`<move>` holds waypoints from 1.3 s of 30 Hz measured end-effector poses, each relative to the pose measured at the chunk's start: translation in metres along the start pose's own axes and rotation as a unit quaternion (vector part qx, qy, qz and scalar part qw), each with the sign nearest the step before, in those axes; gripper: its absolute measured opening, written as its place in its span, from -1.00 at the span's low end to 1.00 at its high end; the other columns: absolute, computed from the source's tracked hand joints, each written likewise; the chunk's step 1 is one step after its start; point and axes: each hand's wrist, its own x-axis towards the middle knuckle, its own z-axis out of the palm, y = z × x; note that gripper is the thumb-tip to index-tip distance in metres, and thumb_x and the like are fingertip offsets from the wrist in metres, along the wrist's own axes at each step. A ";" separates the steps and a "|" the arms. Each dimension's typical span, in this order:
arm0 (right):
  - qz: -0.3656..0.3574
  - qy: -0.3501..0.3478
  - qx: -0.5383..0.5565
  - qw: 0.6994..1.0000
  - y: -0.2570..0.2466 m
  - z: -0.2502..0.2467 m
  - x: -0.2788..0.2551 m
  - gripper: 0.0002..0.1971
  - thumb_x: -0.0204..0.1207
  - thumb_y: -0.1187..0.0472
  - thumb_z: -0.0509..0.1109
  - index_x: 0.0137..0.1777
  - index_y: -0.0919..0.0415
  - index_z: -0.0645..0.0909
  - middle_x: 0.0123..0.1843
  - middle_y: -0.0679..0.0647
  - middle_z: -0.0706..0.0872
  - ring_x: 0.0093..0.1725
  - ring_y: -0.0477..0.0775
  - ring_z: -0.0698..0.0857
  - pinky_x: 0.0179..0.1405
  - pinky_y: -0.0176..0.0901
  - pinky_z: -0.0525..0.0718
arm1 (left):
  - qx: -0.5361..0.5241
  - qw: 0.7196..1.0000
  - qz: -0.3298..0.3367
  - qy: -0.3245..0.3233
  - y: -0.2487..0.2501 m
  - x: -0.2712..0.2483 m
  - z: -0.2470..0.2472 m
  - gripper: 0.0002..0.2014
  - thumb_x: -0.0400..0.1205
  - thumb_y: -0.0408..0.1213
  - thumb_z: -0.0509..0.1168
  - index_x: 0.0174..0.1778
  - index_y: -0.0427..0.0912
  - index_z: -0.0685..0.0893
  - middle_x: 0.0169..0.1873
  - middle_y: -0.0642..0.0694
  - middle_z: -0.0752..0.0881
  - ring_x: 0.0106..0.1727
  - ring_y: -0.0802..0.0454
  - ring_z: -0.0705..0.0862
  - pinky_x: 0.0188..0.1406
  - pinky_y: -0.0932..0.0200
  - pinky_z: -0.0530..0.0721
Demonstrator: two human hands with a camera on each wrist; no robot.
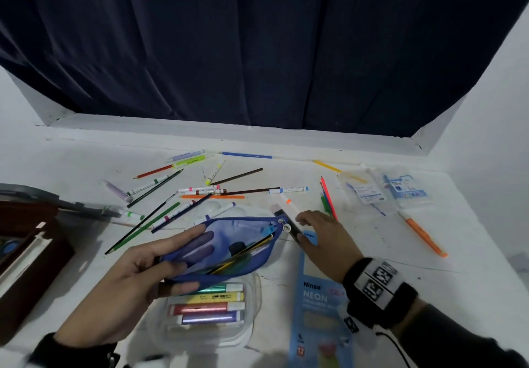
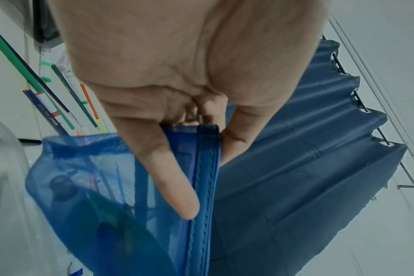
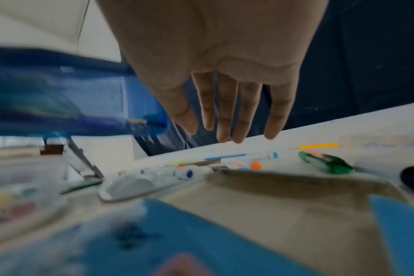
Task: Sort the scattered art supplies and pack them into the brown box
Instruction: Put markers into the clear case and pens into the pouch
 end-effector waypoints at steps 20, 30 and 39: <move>0.049 0.011 0.008 0.999 -0.005 -0.005 0.054 -0.72 0.49 0.15 0.41 0.19 0.15 0.68 0.01 0.14 0.71 -0.03 0.15 0.68 0.01 -0.01 0.67 | -0.031 0.995 0.013 0.092 -0.020 -0.024 0.021 -0.46 0.54 -0.63 0.22 0.18 0.06 0.83 0.31 -0.03 0.76 0.31 0.02 0.74 -0.15 0.14 0.82; -0.267 0.101 0.060 0.956 -0.029 -0.053 -0.005 -0.68 0.59 0.37 0.17 0.23 0.28 0.67 0.10 0.09 0.66 0.12 0.07 0.62 0.15 -0.12 0.57 | -0.035 0.996 -0.004 0.084 -0.022 -0.006 0.055 -0.47 0.65 -0.72 0.07 0.33 -0.16 0.73 0.28 -0.04 0.77 0.27 -0.01 0.76 -0.19 0.13 0.82; -0.343 0.055 -0.055 0.936 -0.022 -0.044 -0.027 -0.64 0.47 0.40 0.19 0.15 0.20 0.73 0.10 0.05 0.76 0.10 0.13 0.64 0.16 -0.09 0.55 | -0.021 1.000 -0.014 0.012 -0.027 0.016 0.089 -0.45 0.43 -0.59 0.34 0.28 -0.03 0.80 0.32 -0.04 0.75 0.26 -0.12 0.76 -0.18 0.15 0.81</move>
